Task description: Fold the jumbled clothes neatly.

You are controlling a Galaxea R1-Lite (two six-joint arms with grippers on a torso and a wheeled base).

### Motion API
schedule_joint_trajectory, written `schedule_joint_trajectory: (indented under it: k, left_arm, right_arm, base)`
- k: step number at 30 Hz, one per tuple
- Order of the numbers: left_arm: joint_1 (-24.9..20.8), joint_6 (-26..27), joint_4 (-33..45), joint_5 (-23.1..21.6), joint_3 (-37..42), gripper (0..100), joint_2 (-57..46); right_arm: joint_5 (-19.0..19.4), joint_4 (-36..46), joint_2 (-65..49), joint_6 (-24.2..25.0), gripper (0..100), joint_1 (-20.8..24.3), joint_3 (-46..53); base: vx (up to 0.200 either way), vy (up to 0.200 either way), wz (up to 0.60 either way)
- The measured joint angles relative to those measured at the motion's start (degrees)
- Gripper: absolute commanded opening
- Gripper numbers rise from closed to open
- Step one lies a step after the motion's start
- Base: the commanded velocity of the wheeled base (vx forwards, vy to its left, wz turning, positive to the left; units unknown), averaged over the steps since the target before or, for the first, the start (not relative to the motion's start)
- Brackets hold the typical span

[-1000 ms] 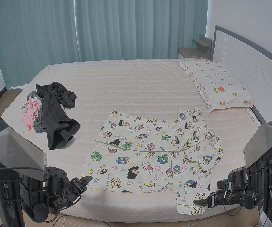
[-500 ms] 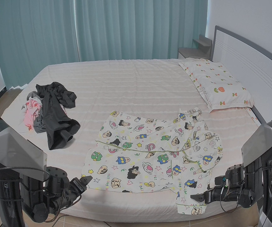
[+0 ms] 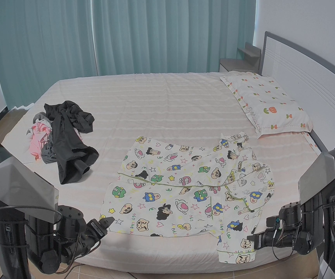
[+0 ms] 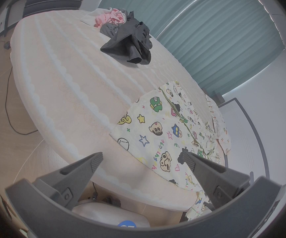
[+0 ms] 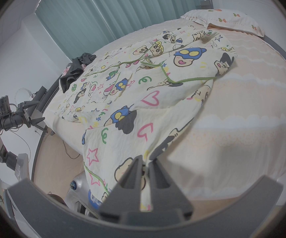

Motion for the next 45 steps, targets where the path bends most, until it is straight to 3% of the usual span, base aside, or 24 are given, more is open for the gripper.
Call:
schedule_joint_trajectory:
  k: [9,17,30,45]
  left_arm:
    - [-0.1,7.5,0.0,1.3,-2.3,100,3.4]
    - [4.2,14.3,0.0,1.4,-4.5,100,5.7]
    - [8.0,21.4,0.0,-12.0,-7.5,100,7.8]
    - [8.4,27.1,0.0,-12.5,-11.9,100,12.1]
  right_arm:
    - [-0.3,0.0,0.5,0.2,0,-3.4,0.3]
    - [0.6,0.0,0.5,0.2,0,-4.1,0.5]
    - [0.6,0.0,0.5,0.2,0,-4.2,1.0]
    - [0.6,0.0,0.5,0.2,0,-4.2,1.2]
  base:
    - [0.000,0.000,0.00]
    - [0.000,0.000,0.00]
    - [0.000,0.000,0.00]
    - [0.000,0.000,0.00]
